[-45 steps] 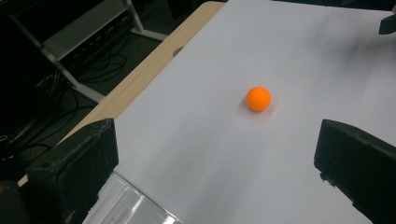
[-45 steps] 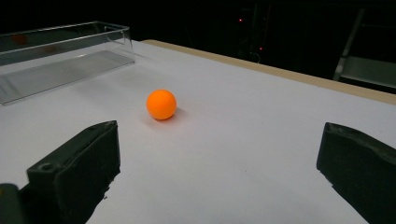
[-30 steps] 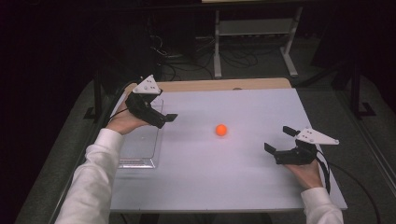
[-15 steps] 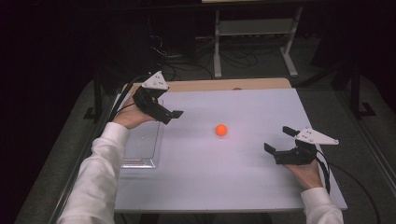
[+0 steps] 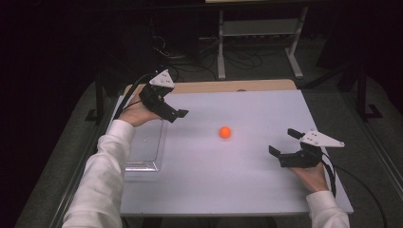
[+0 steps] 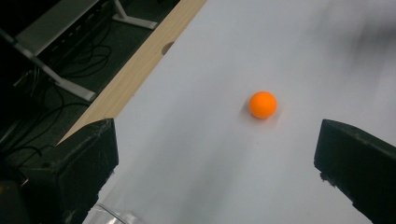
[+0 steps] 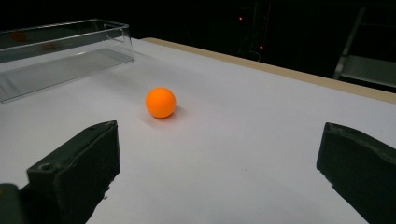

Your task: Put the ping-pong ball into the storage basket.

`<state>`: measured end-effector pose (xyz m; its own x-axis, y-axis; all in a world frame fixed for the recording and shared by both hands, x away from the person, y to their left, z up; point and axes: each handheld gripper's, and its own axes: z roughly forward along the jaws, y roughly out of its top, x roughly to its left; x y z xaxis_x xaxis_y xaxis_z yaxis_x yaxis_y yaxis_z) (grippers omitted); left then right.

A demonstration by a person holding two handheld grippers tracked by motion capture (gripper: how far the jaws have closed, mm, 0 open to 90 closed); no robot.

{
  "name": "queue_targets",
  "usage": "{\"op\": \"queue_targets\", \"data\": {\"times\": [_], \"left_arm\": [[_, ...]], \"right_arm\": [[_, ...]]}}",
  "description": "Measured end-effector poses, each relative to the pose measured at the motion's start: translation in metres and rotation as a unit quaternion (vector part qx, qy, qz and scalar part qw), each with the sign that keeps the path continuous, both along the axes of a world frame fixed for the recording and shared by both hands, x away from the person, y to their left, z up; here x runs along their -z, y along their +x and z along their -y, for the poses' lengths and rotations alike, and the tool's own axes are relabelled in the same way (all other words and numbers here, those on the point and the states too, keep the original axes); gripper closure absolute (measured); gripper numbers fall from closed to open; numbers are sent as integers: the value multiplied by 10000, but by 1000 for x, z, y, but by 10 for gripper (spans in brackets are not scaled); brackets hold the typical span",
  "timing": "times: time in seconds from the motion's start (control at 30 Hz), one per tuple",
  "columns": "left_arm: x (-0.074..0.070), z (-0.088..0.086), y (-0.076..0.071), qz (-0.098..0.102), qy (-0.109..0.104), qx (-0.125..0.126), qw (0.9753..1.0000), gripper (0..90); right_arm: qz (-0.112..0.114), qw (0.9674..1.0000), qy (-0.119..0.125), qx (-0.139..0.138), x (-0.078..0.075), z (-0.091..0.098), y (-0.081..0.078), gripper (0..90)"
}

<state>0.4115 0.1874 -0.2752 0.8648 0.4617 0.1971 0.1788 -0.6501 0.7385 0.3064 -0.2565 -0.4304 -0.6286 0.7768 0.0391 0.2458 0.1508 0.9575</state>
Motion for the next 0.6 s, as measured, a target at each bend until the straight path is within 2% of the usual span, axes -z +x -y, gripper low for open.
{"op": "queue_targets", "data": {"times": [0.6], "left_arm": [[-2, 18, 13, -56, 135, 124, 9998, 0]], "right_arm": [[20, 10000, 1, 18, 0, 0, -1, 0]]}}
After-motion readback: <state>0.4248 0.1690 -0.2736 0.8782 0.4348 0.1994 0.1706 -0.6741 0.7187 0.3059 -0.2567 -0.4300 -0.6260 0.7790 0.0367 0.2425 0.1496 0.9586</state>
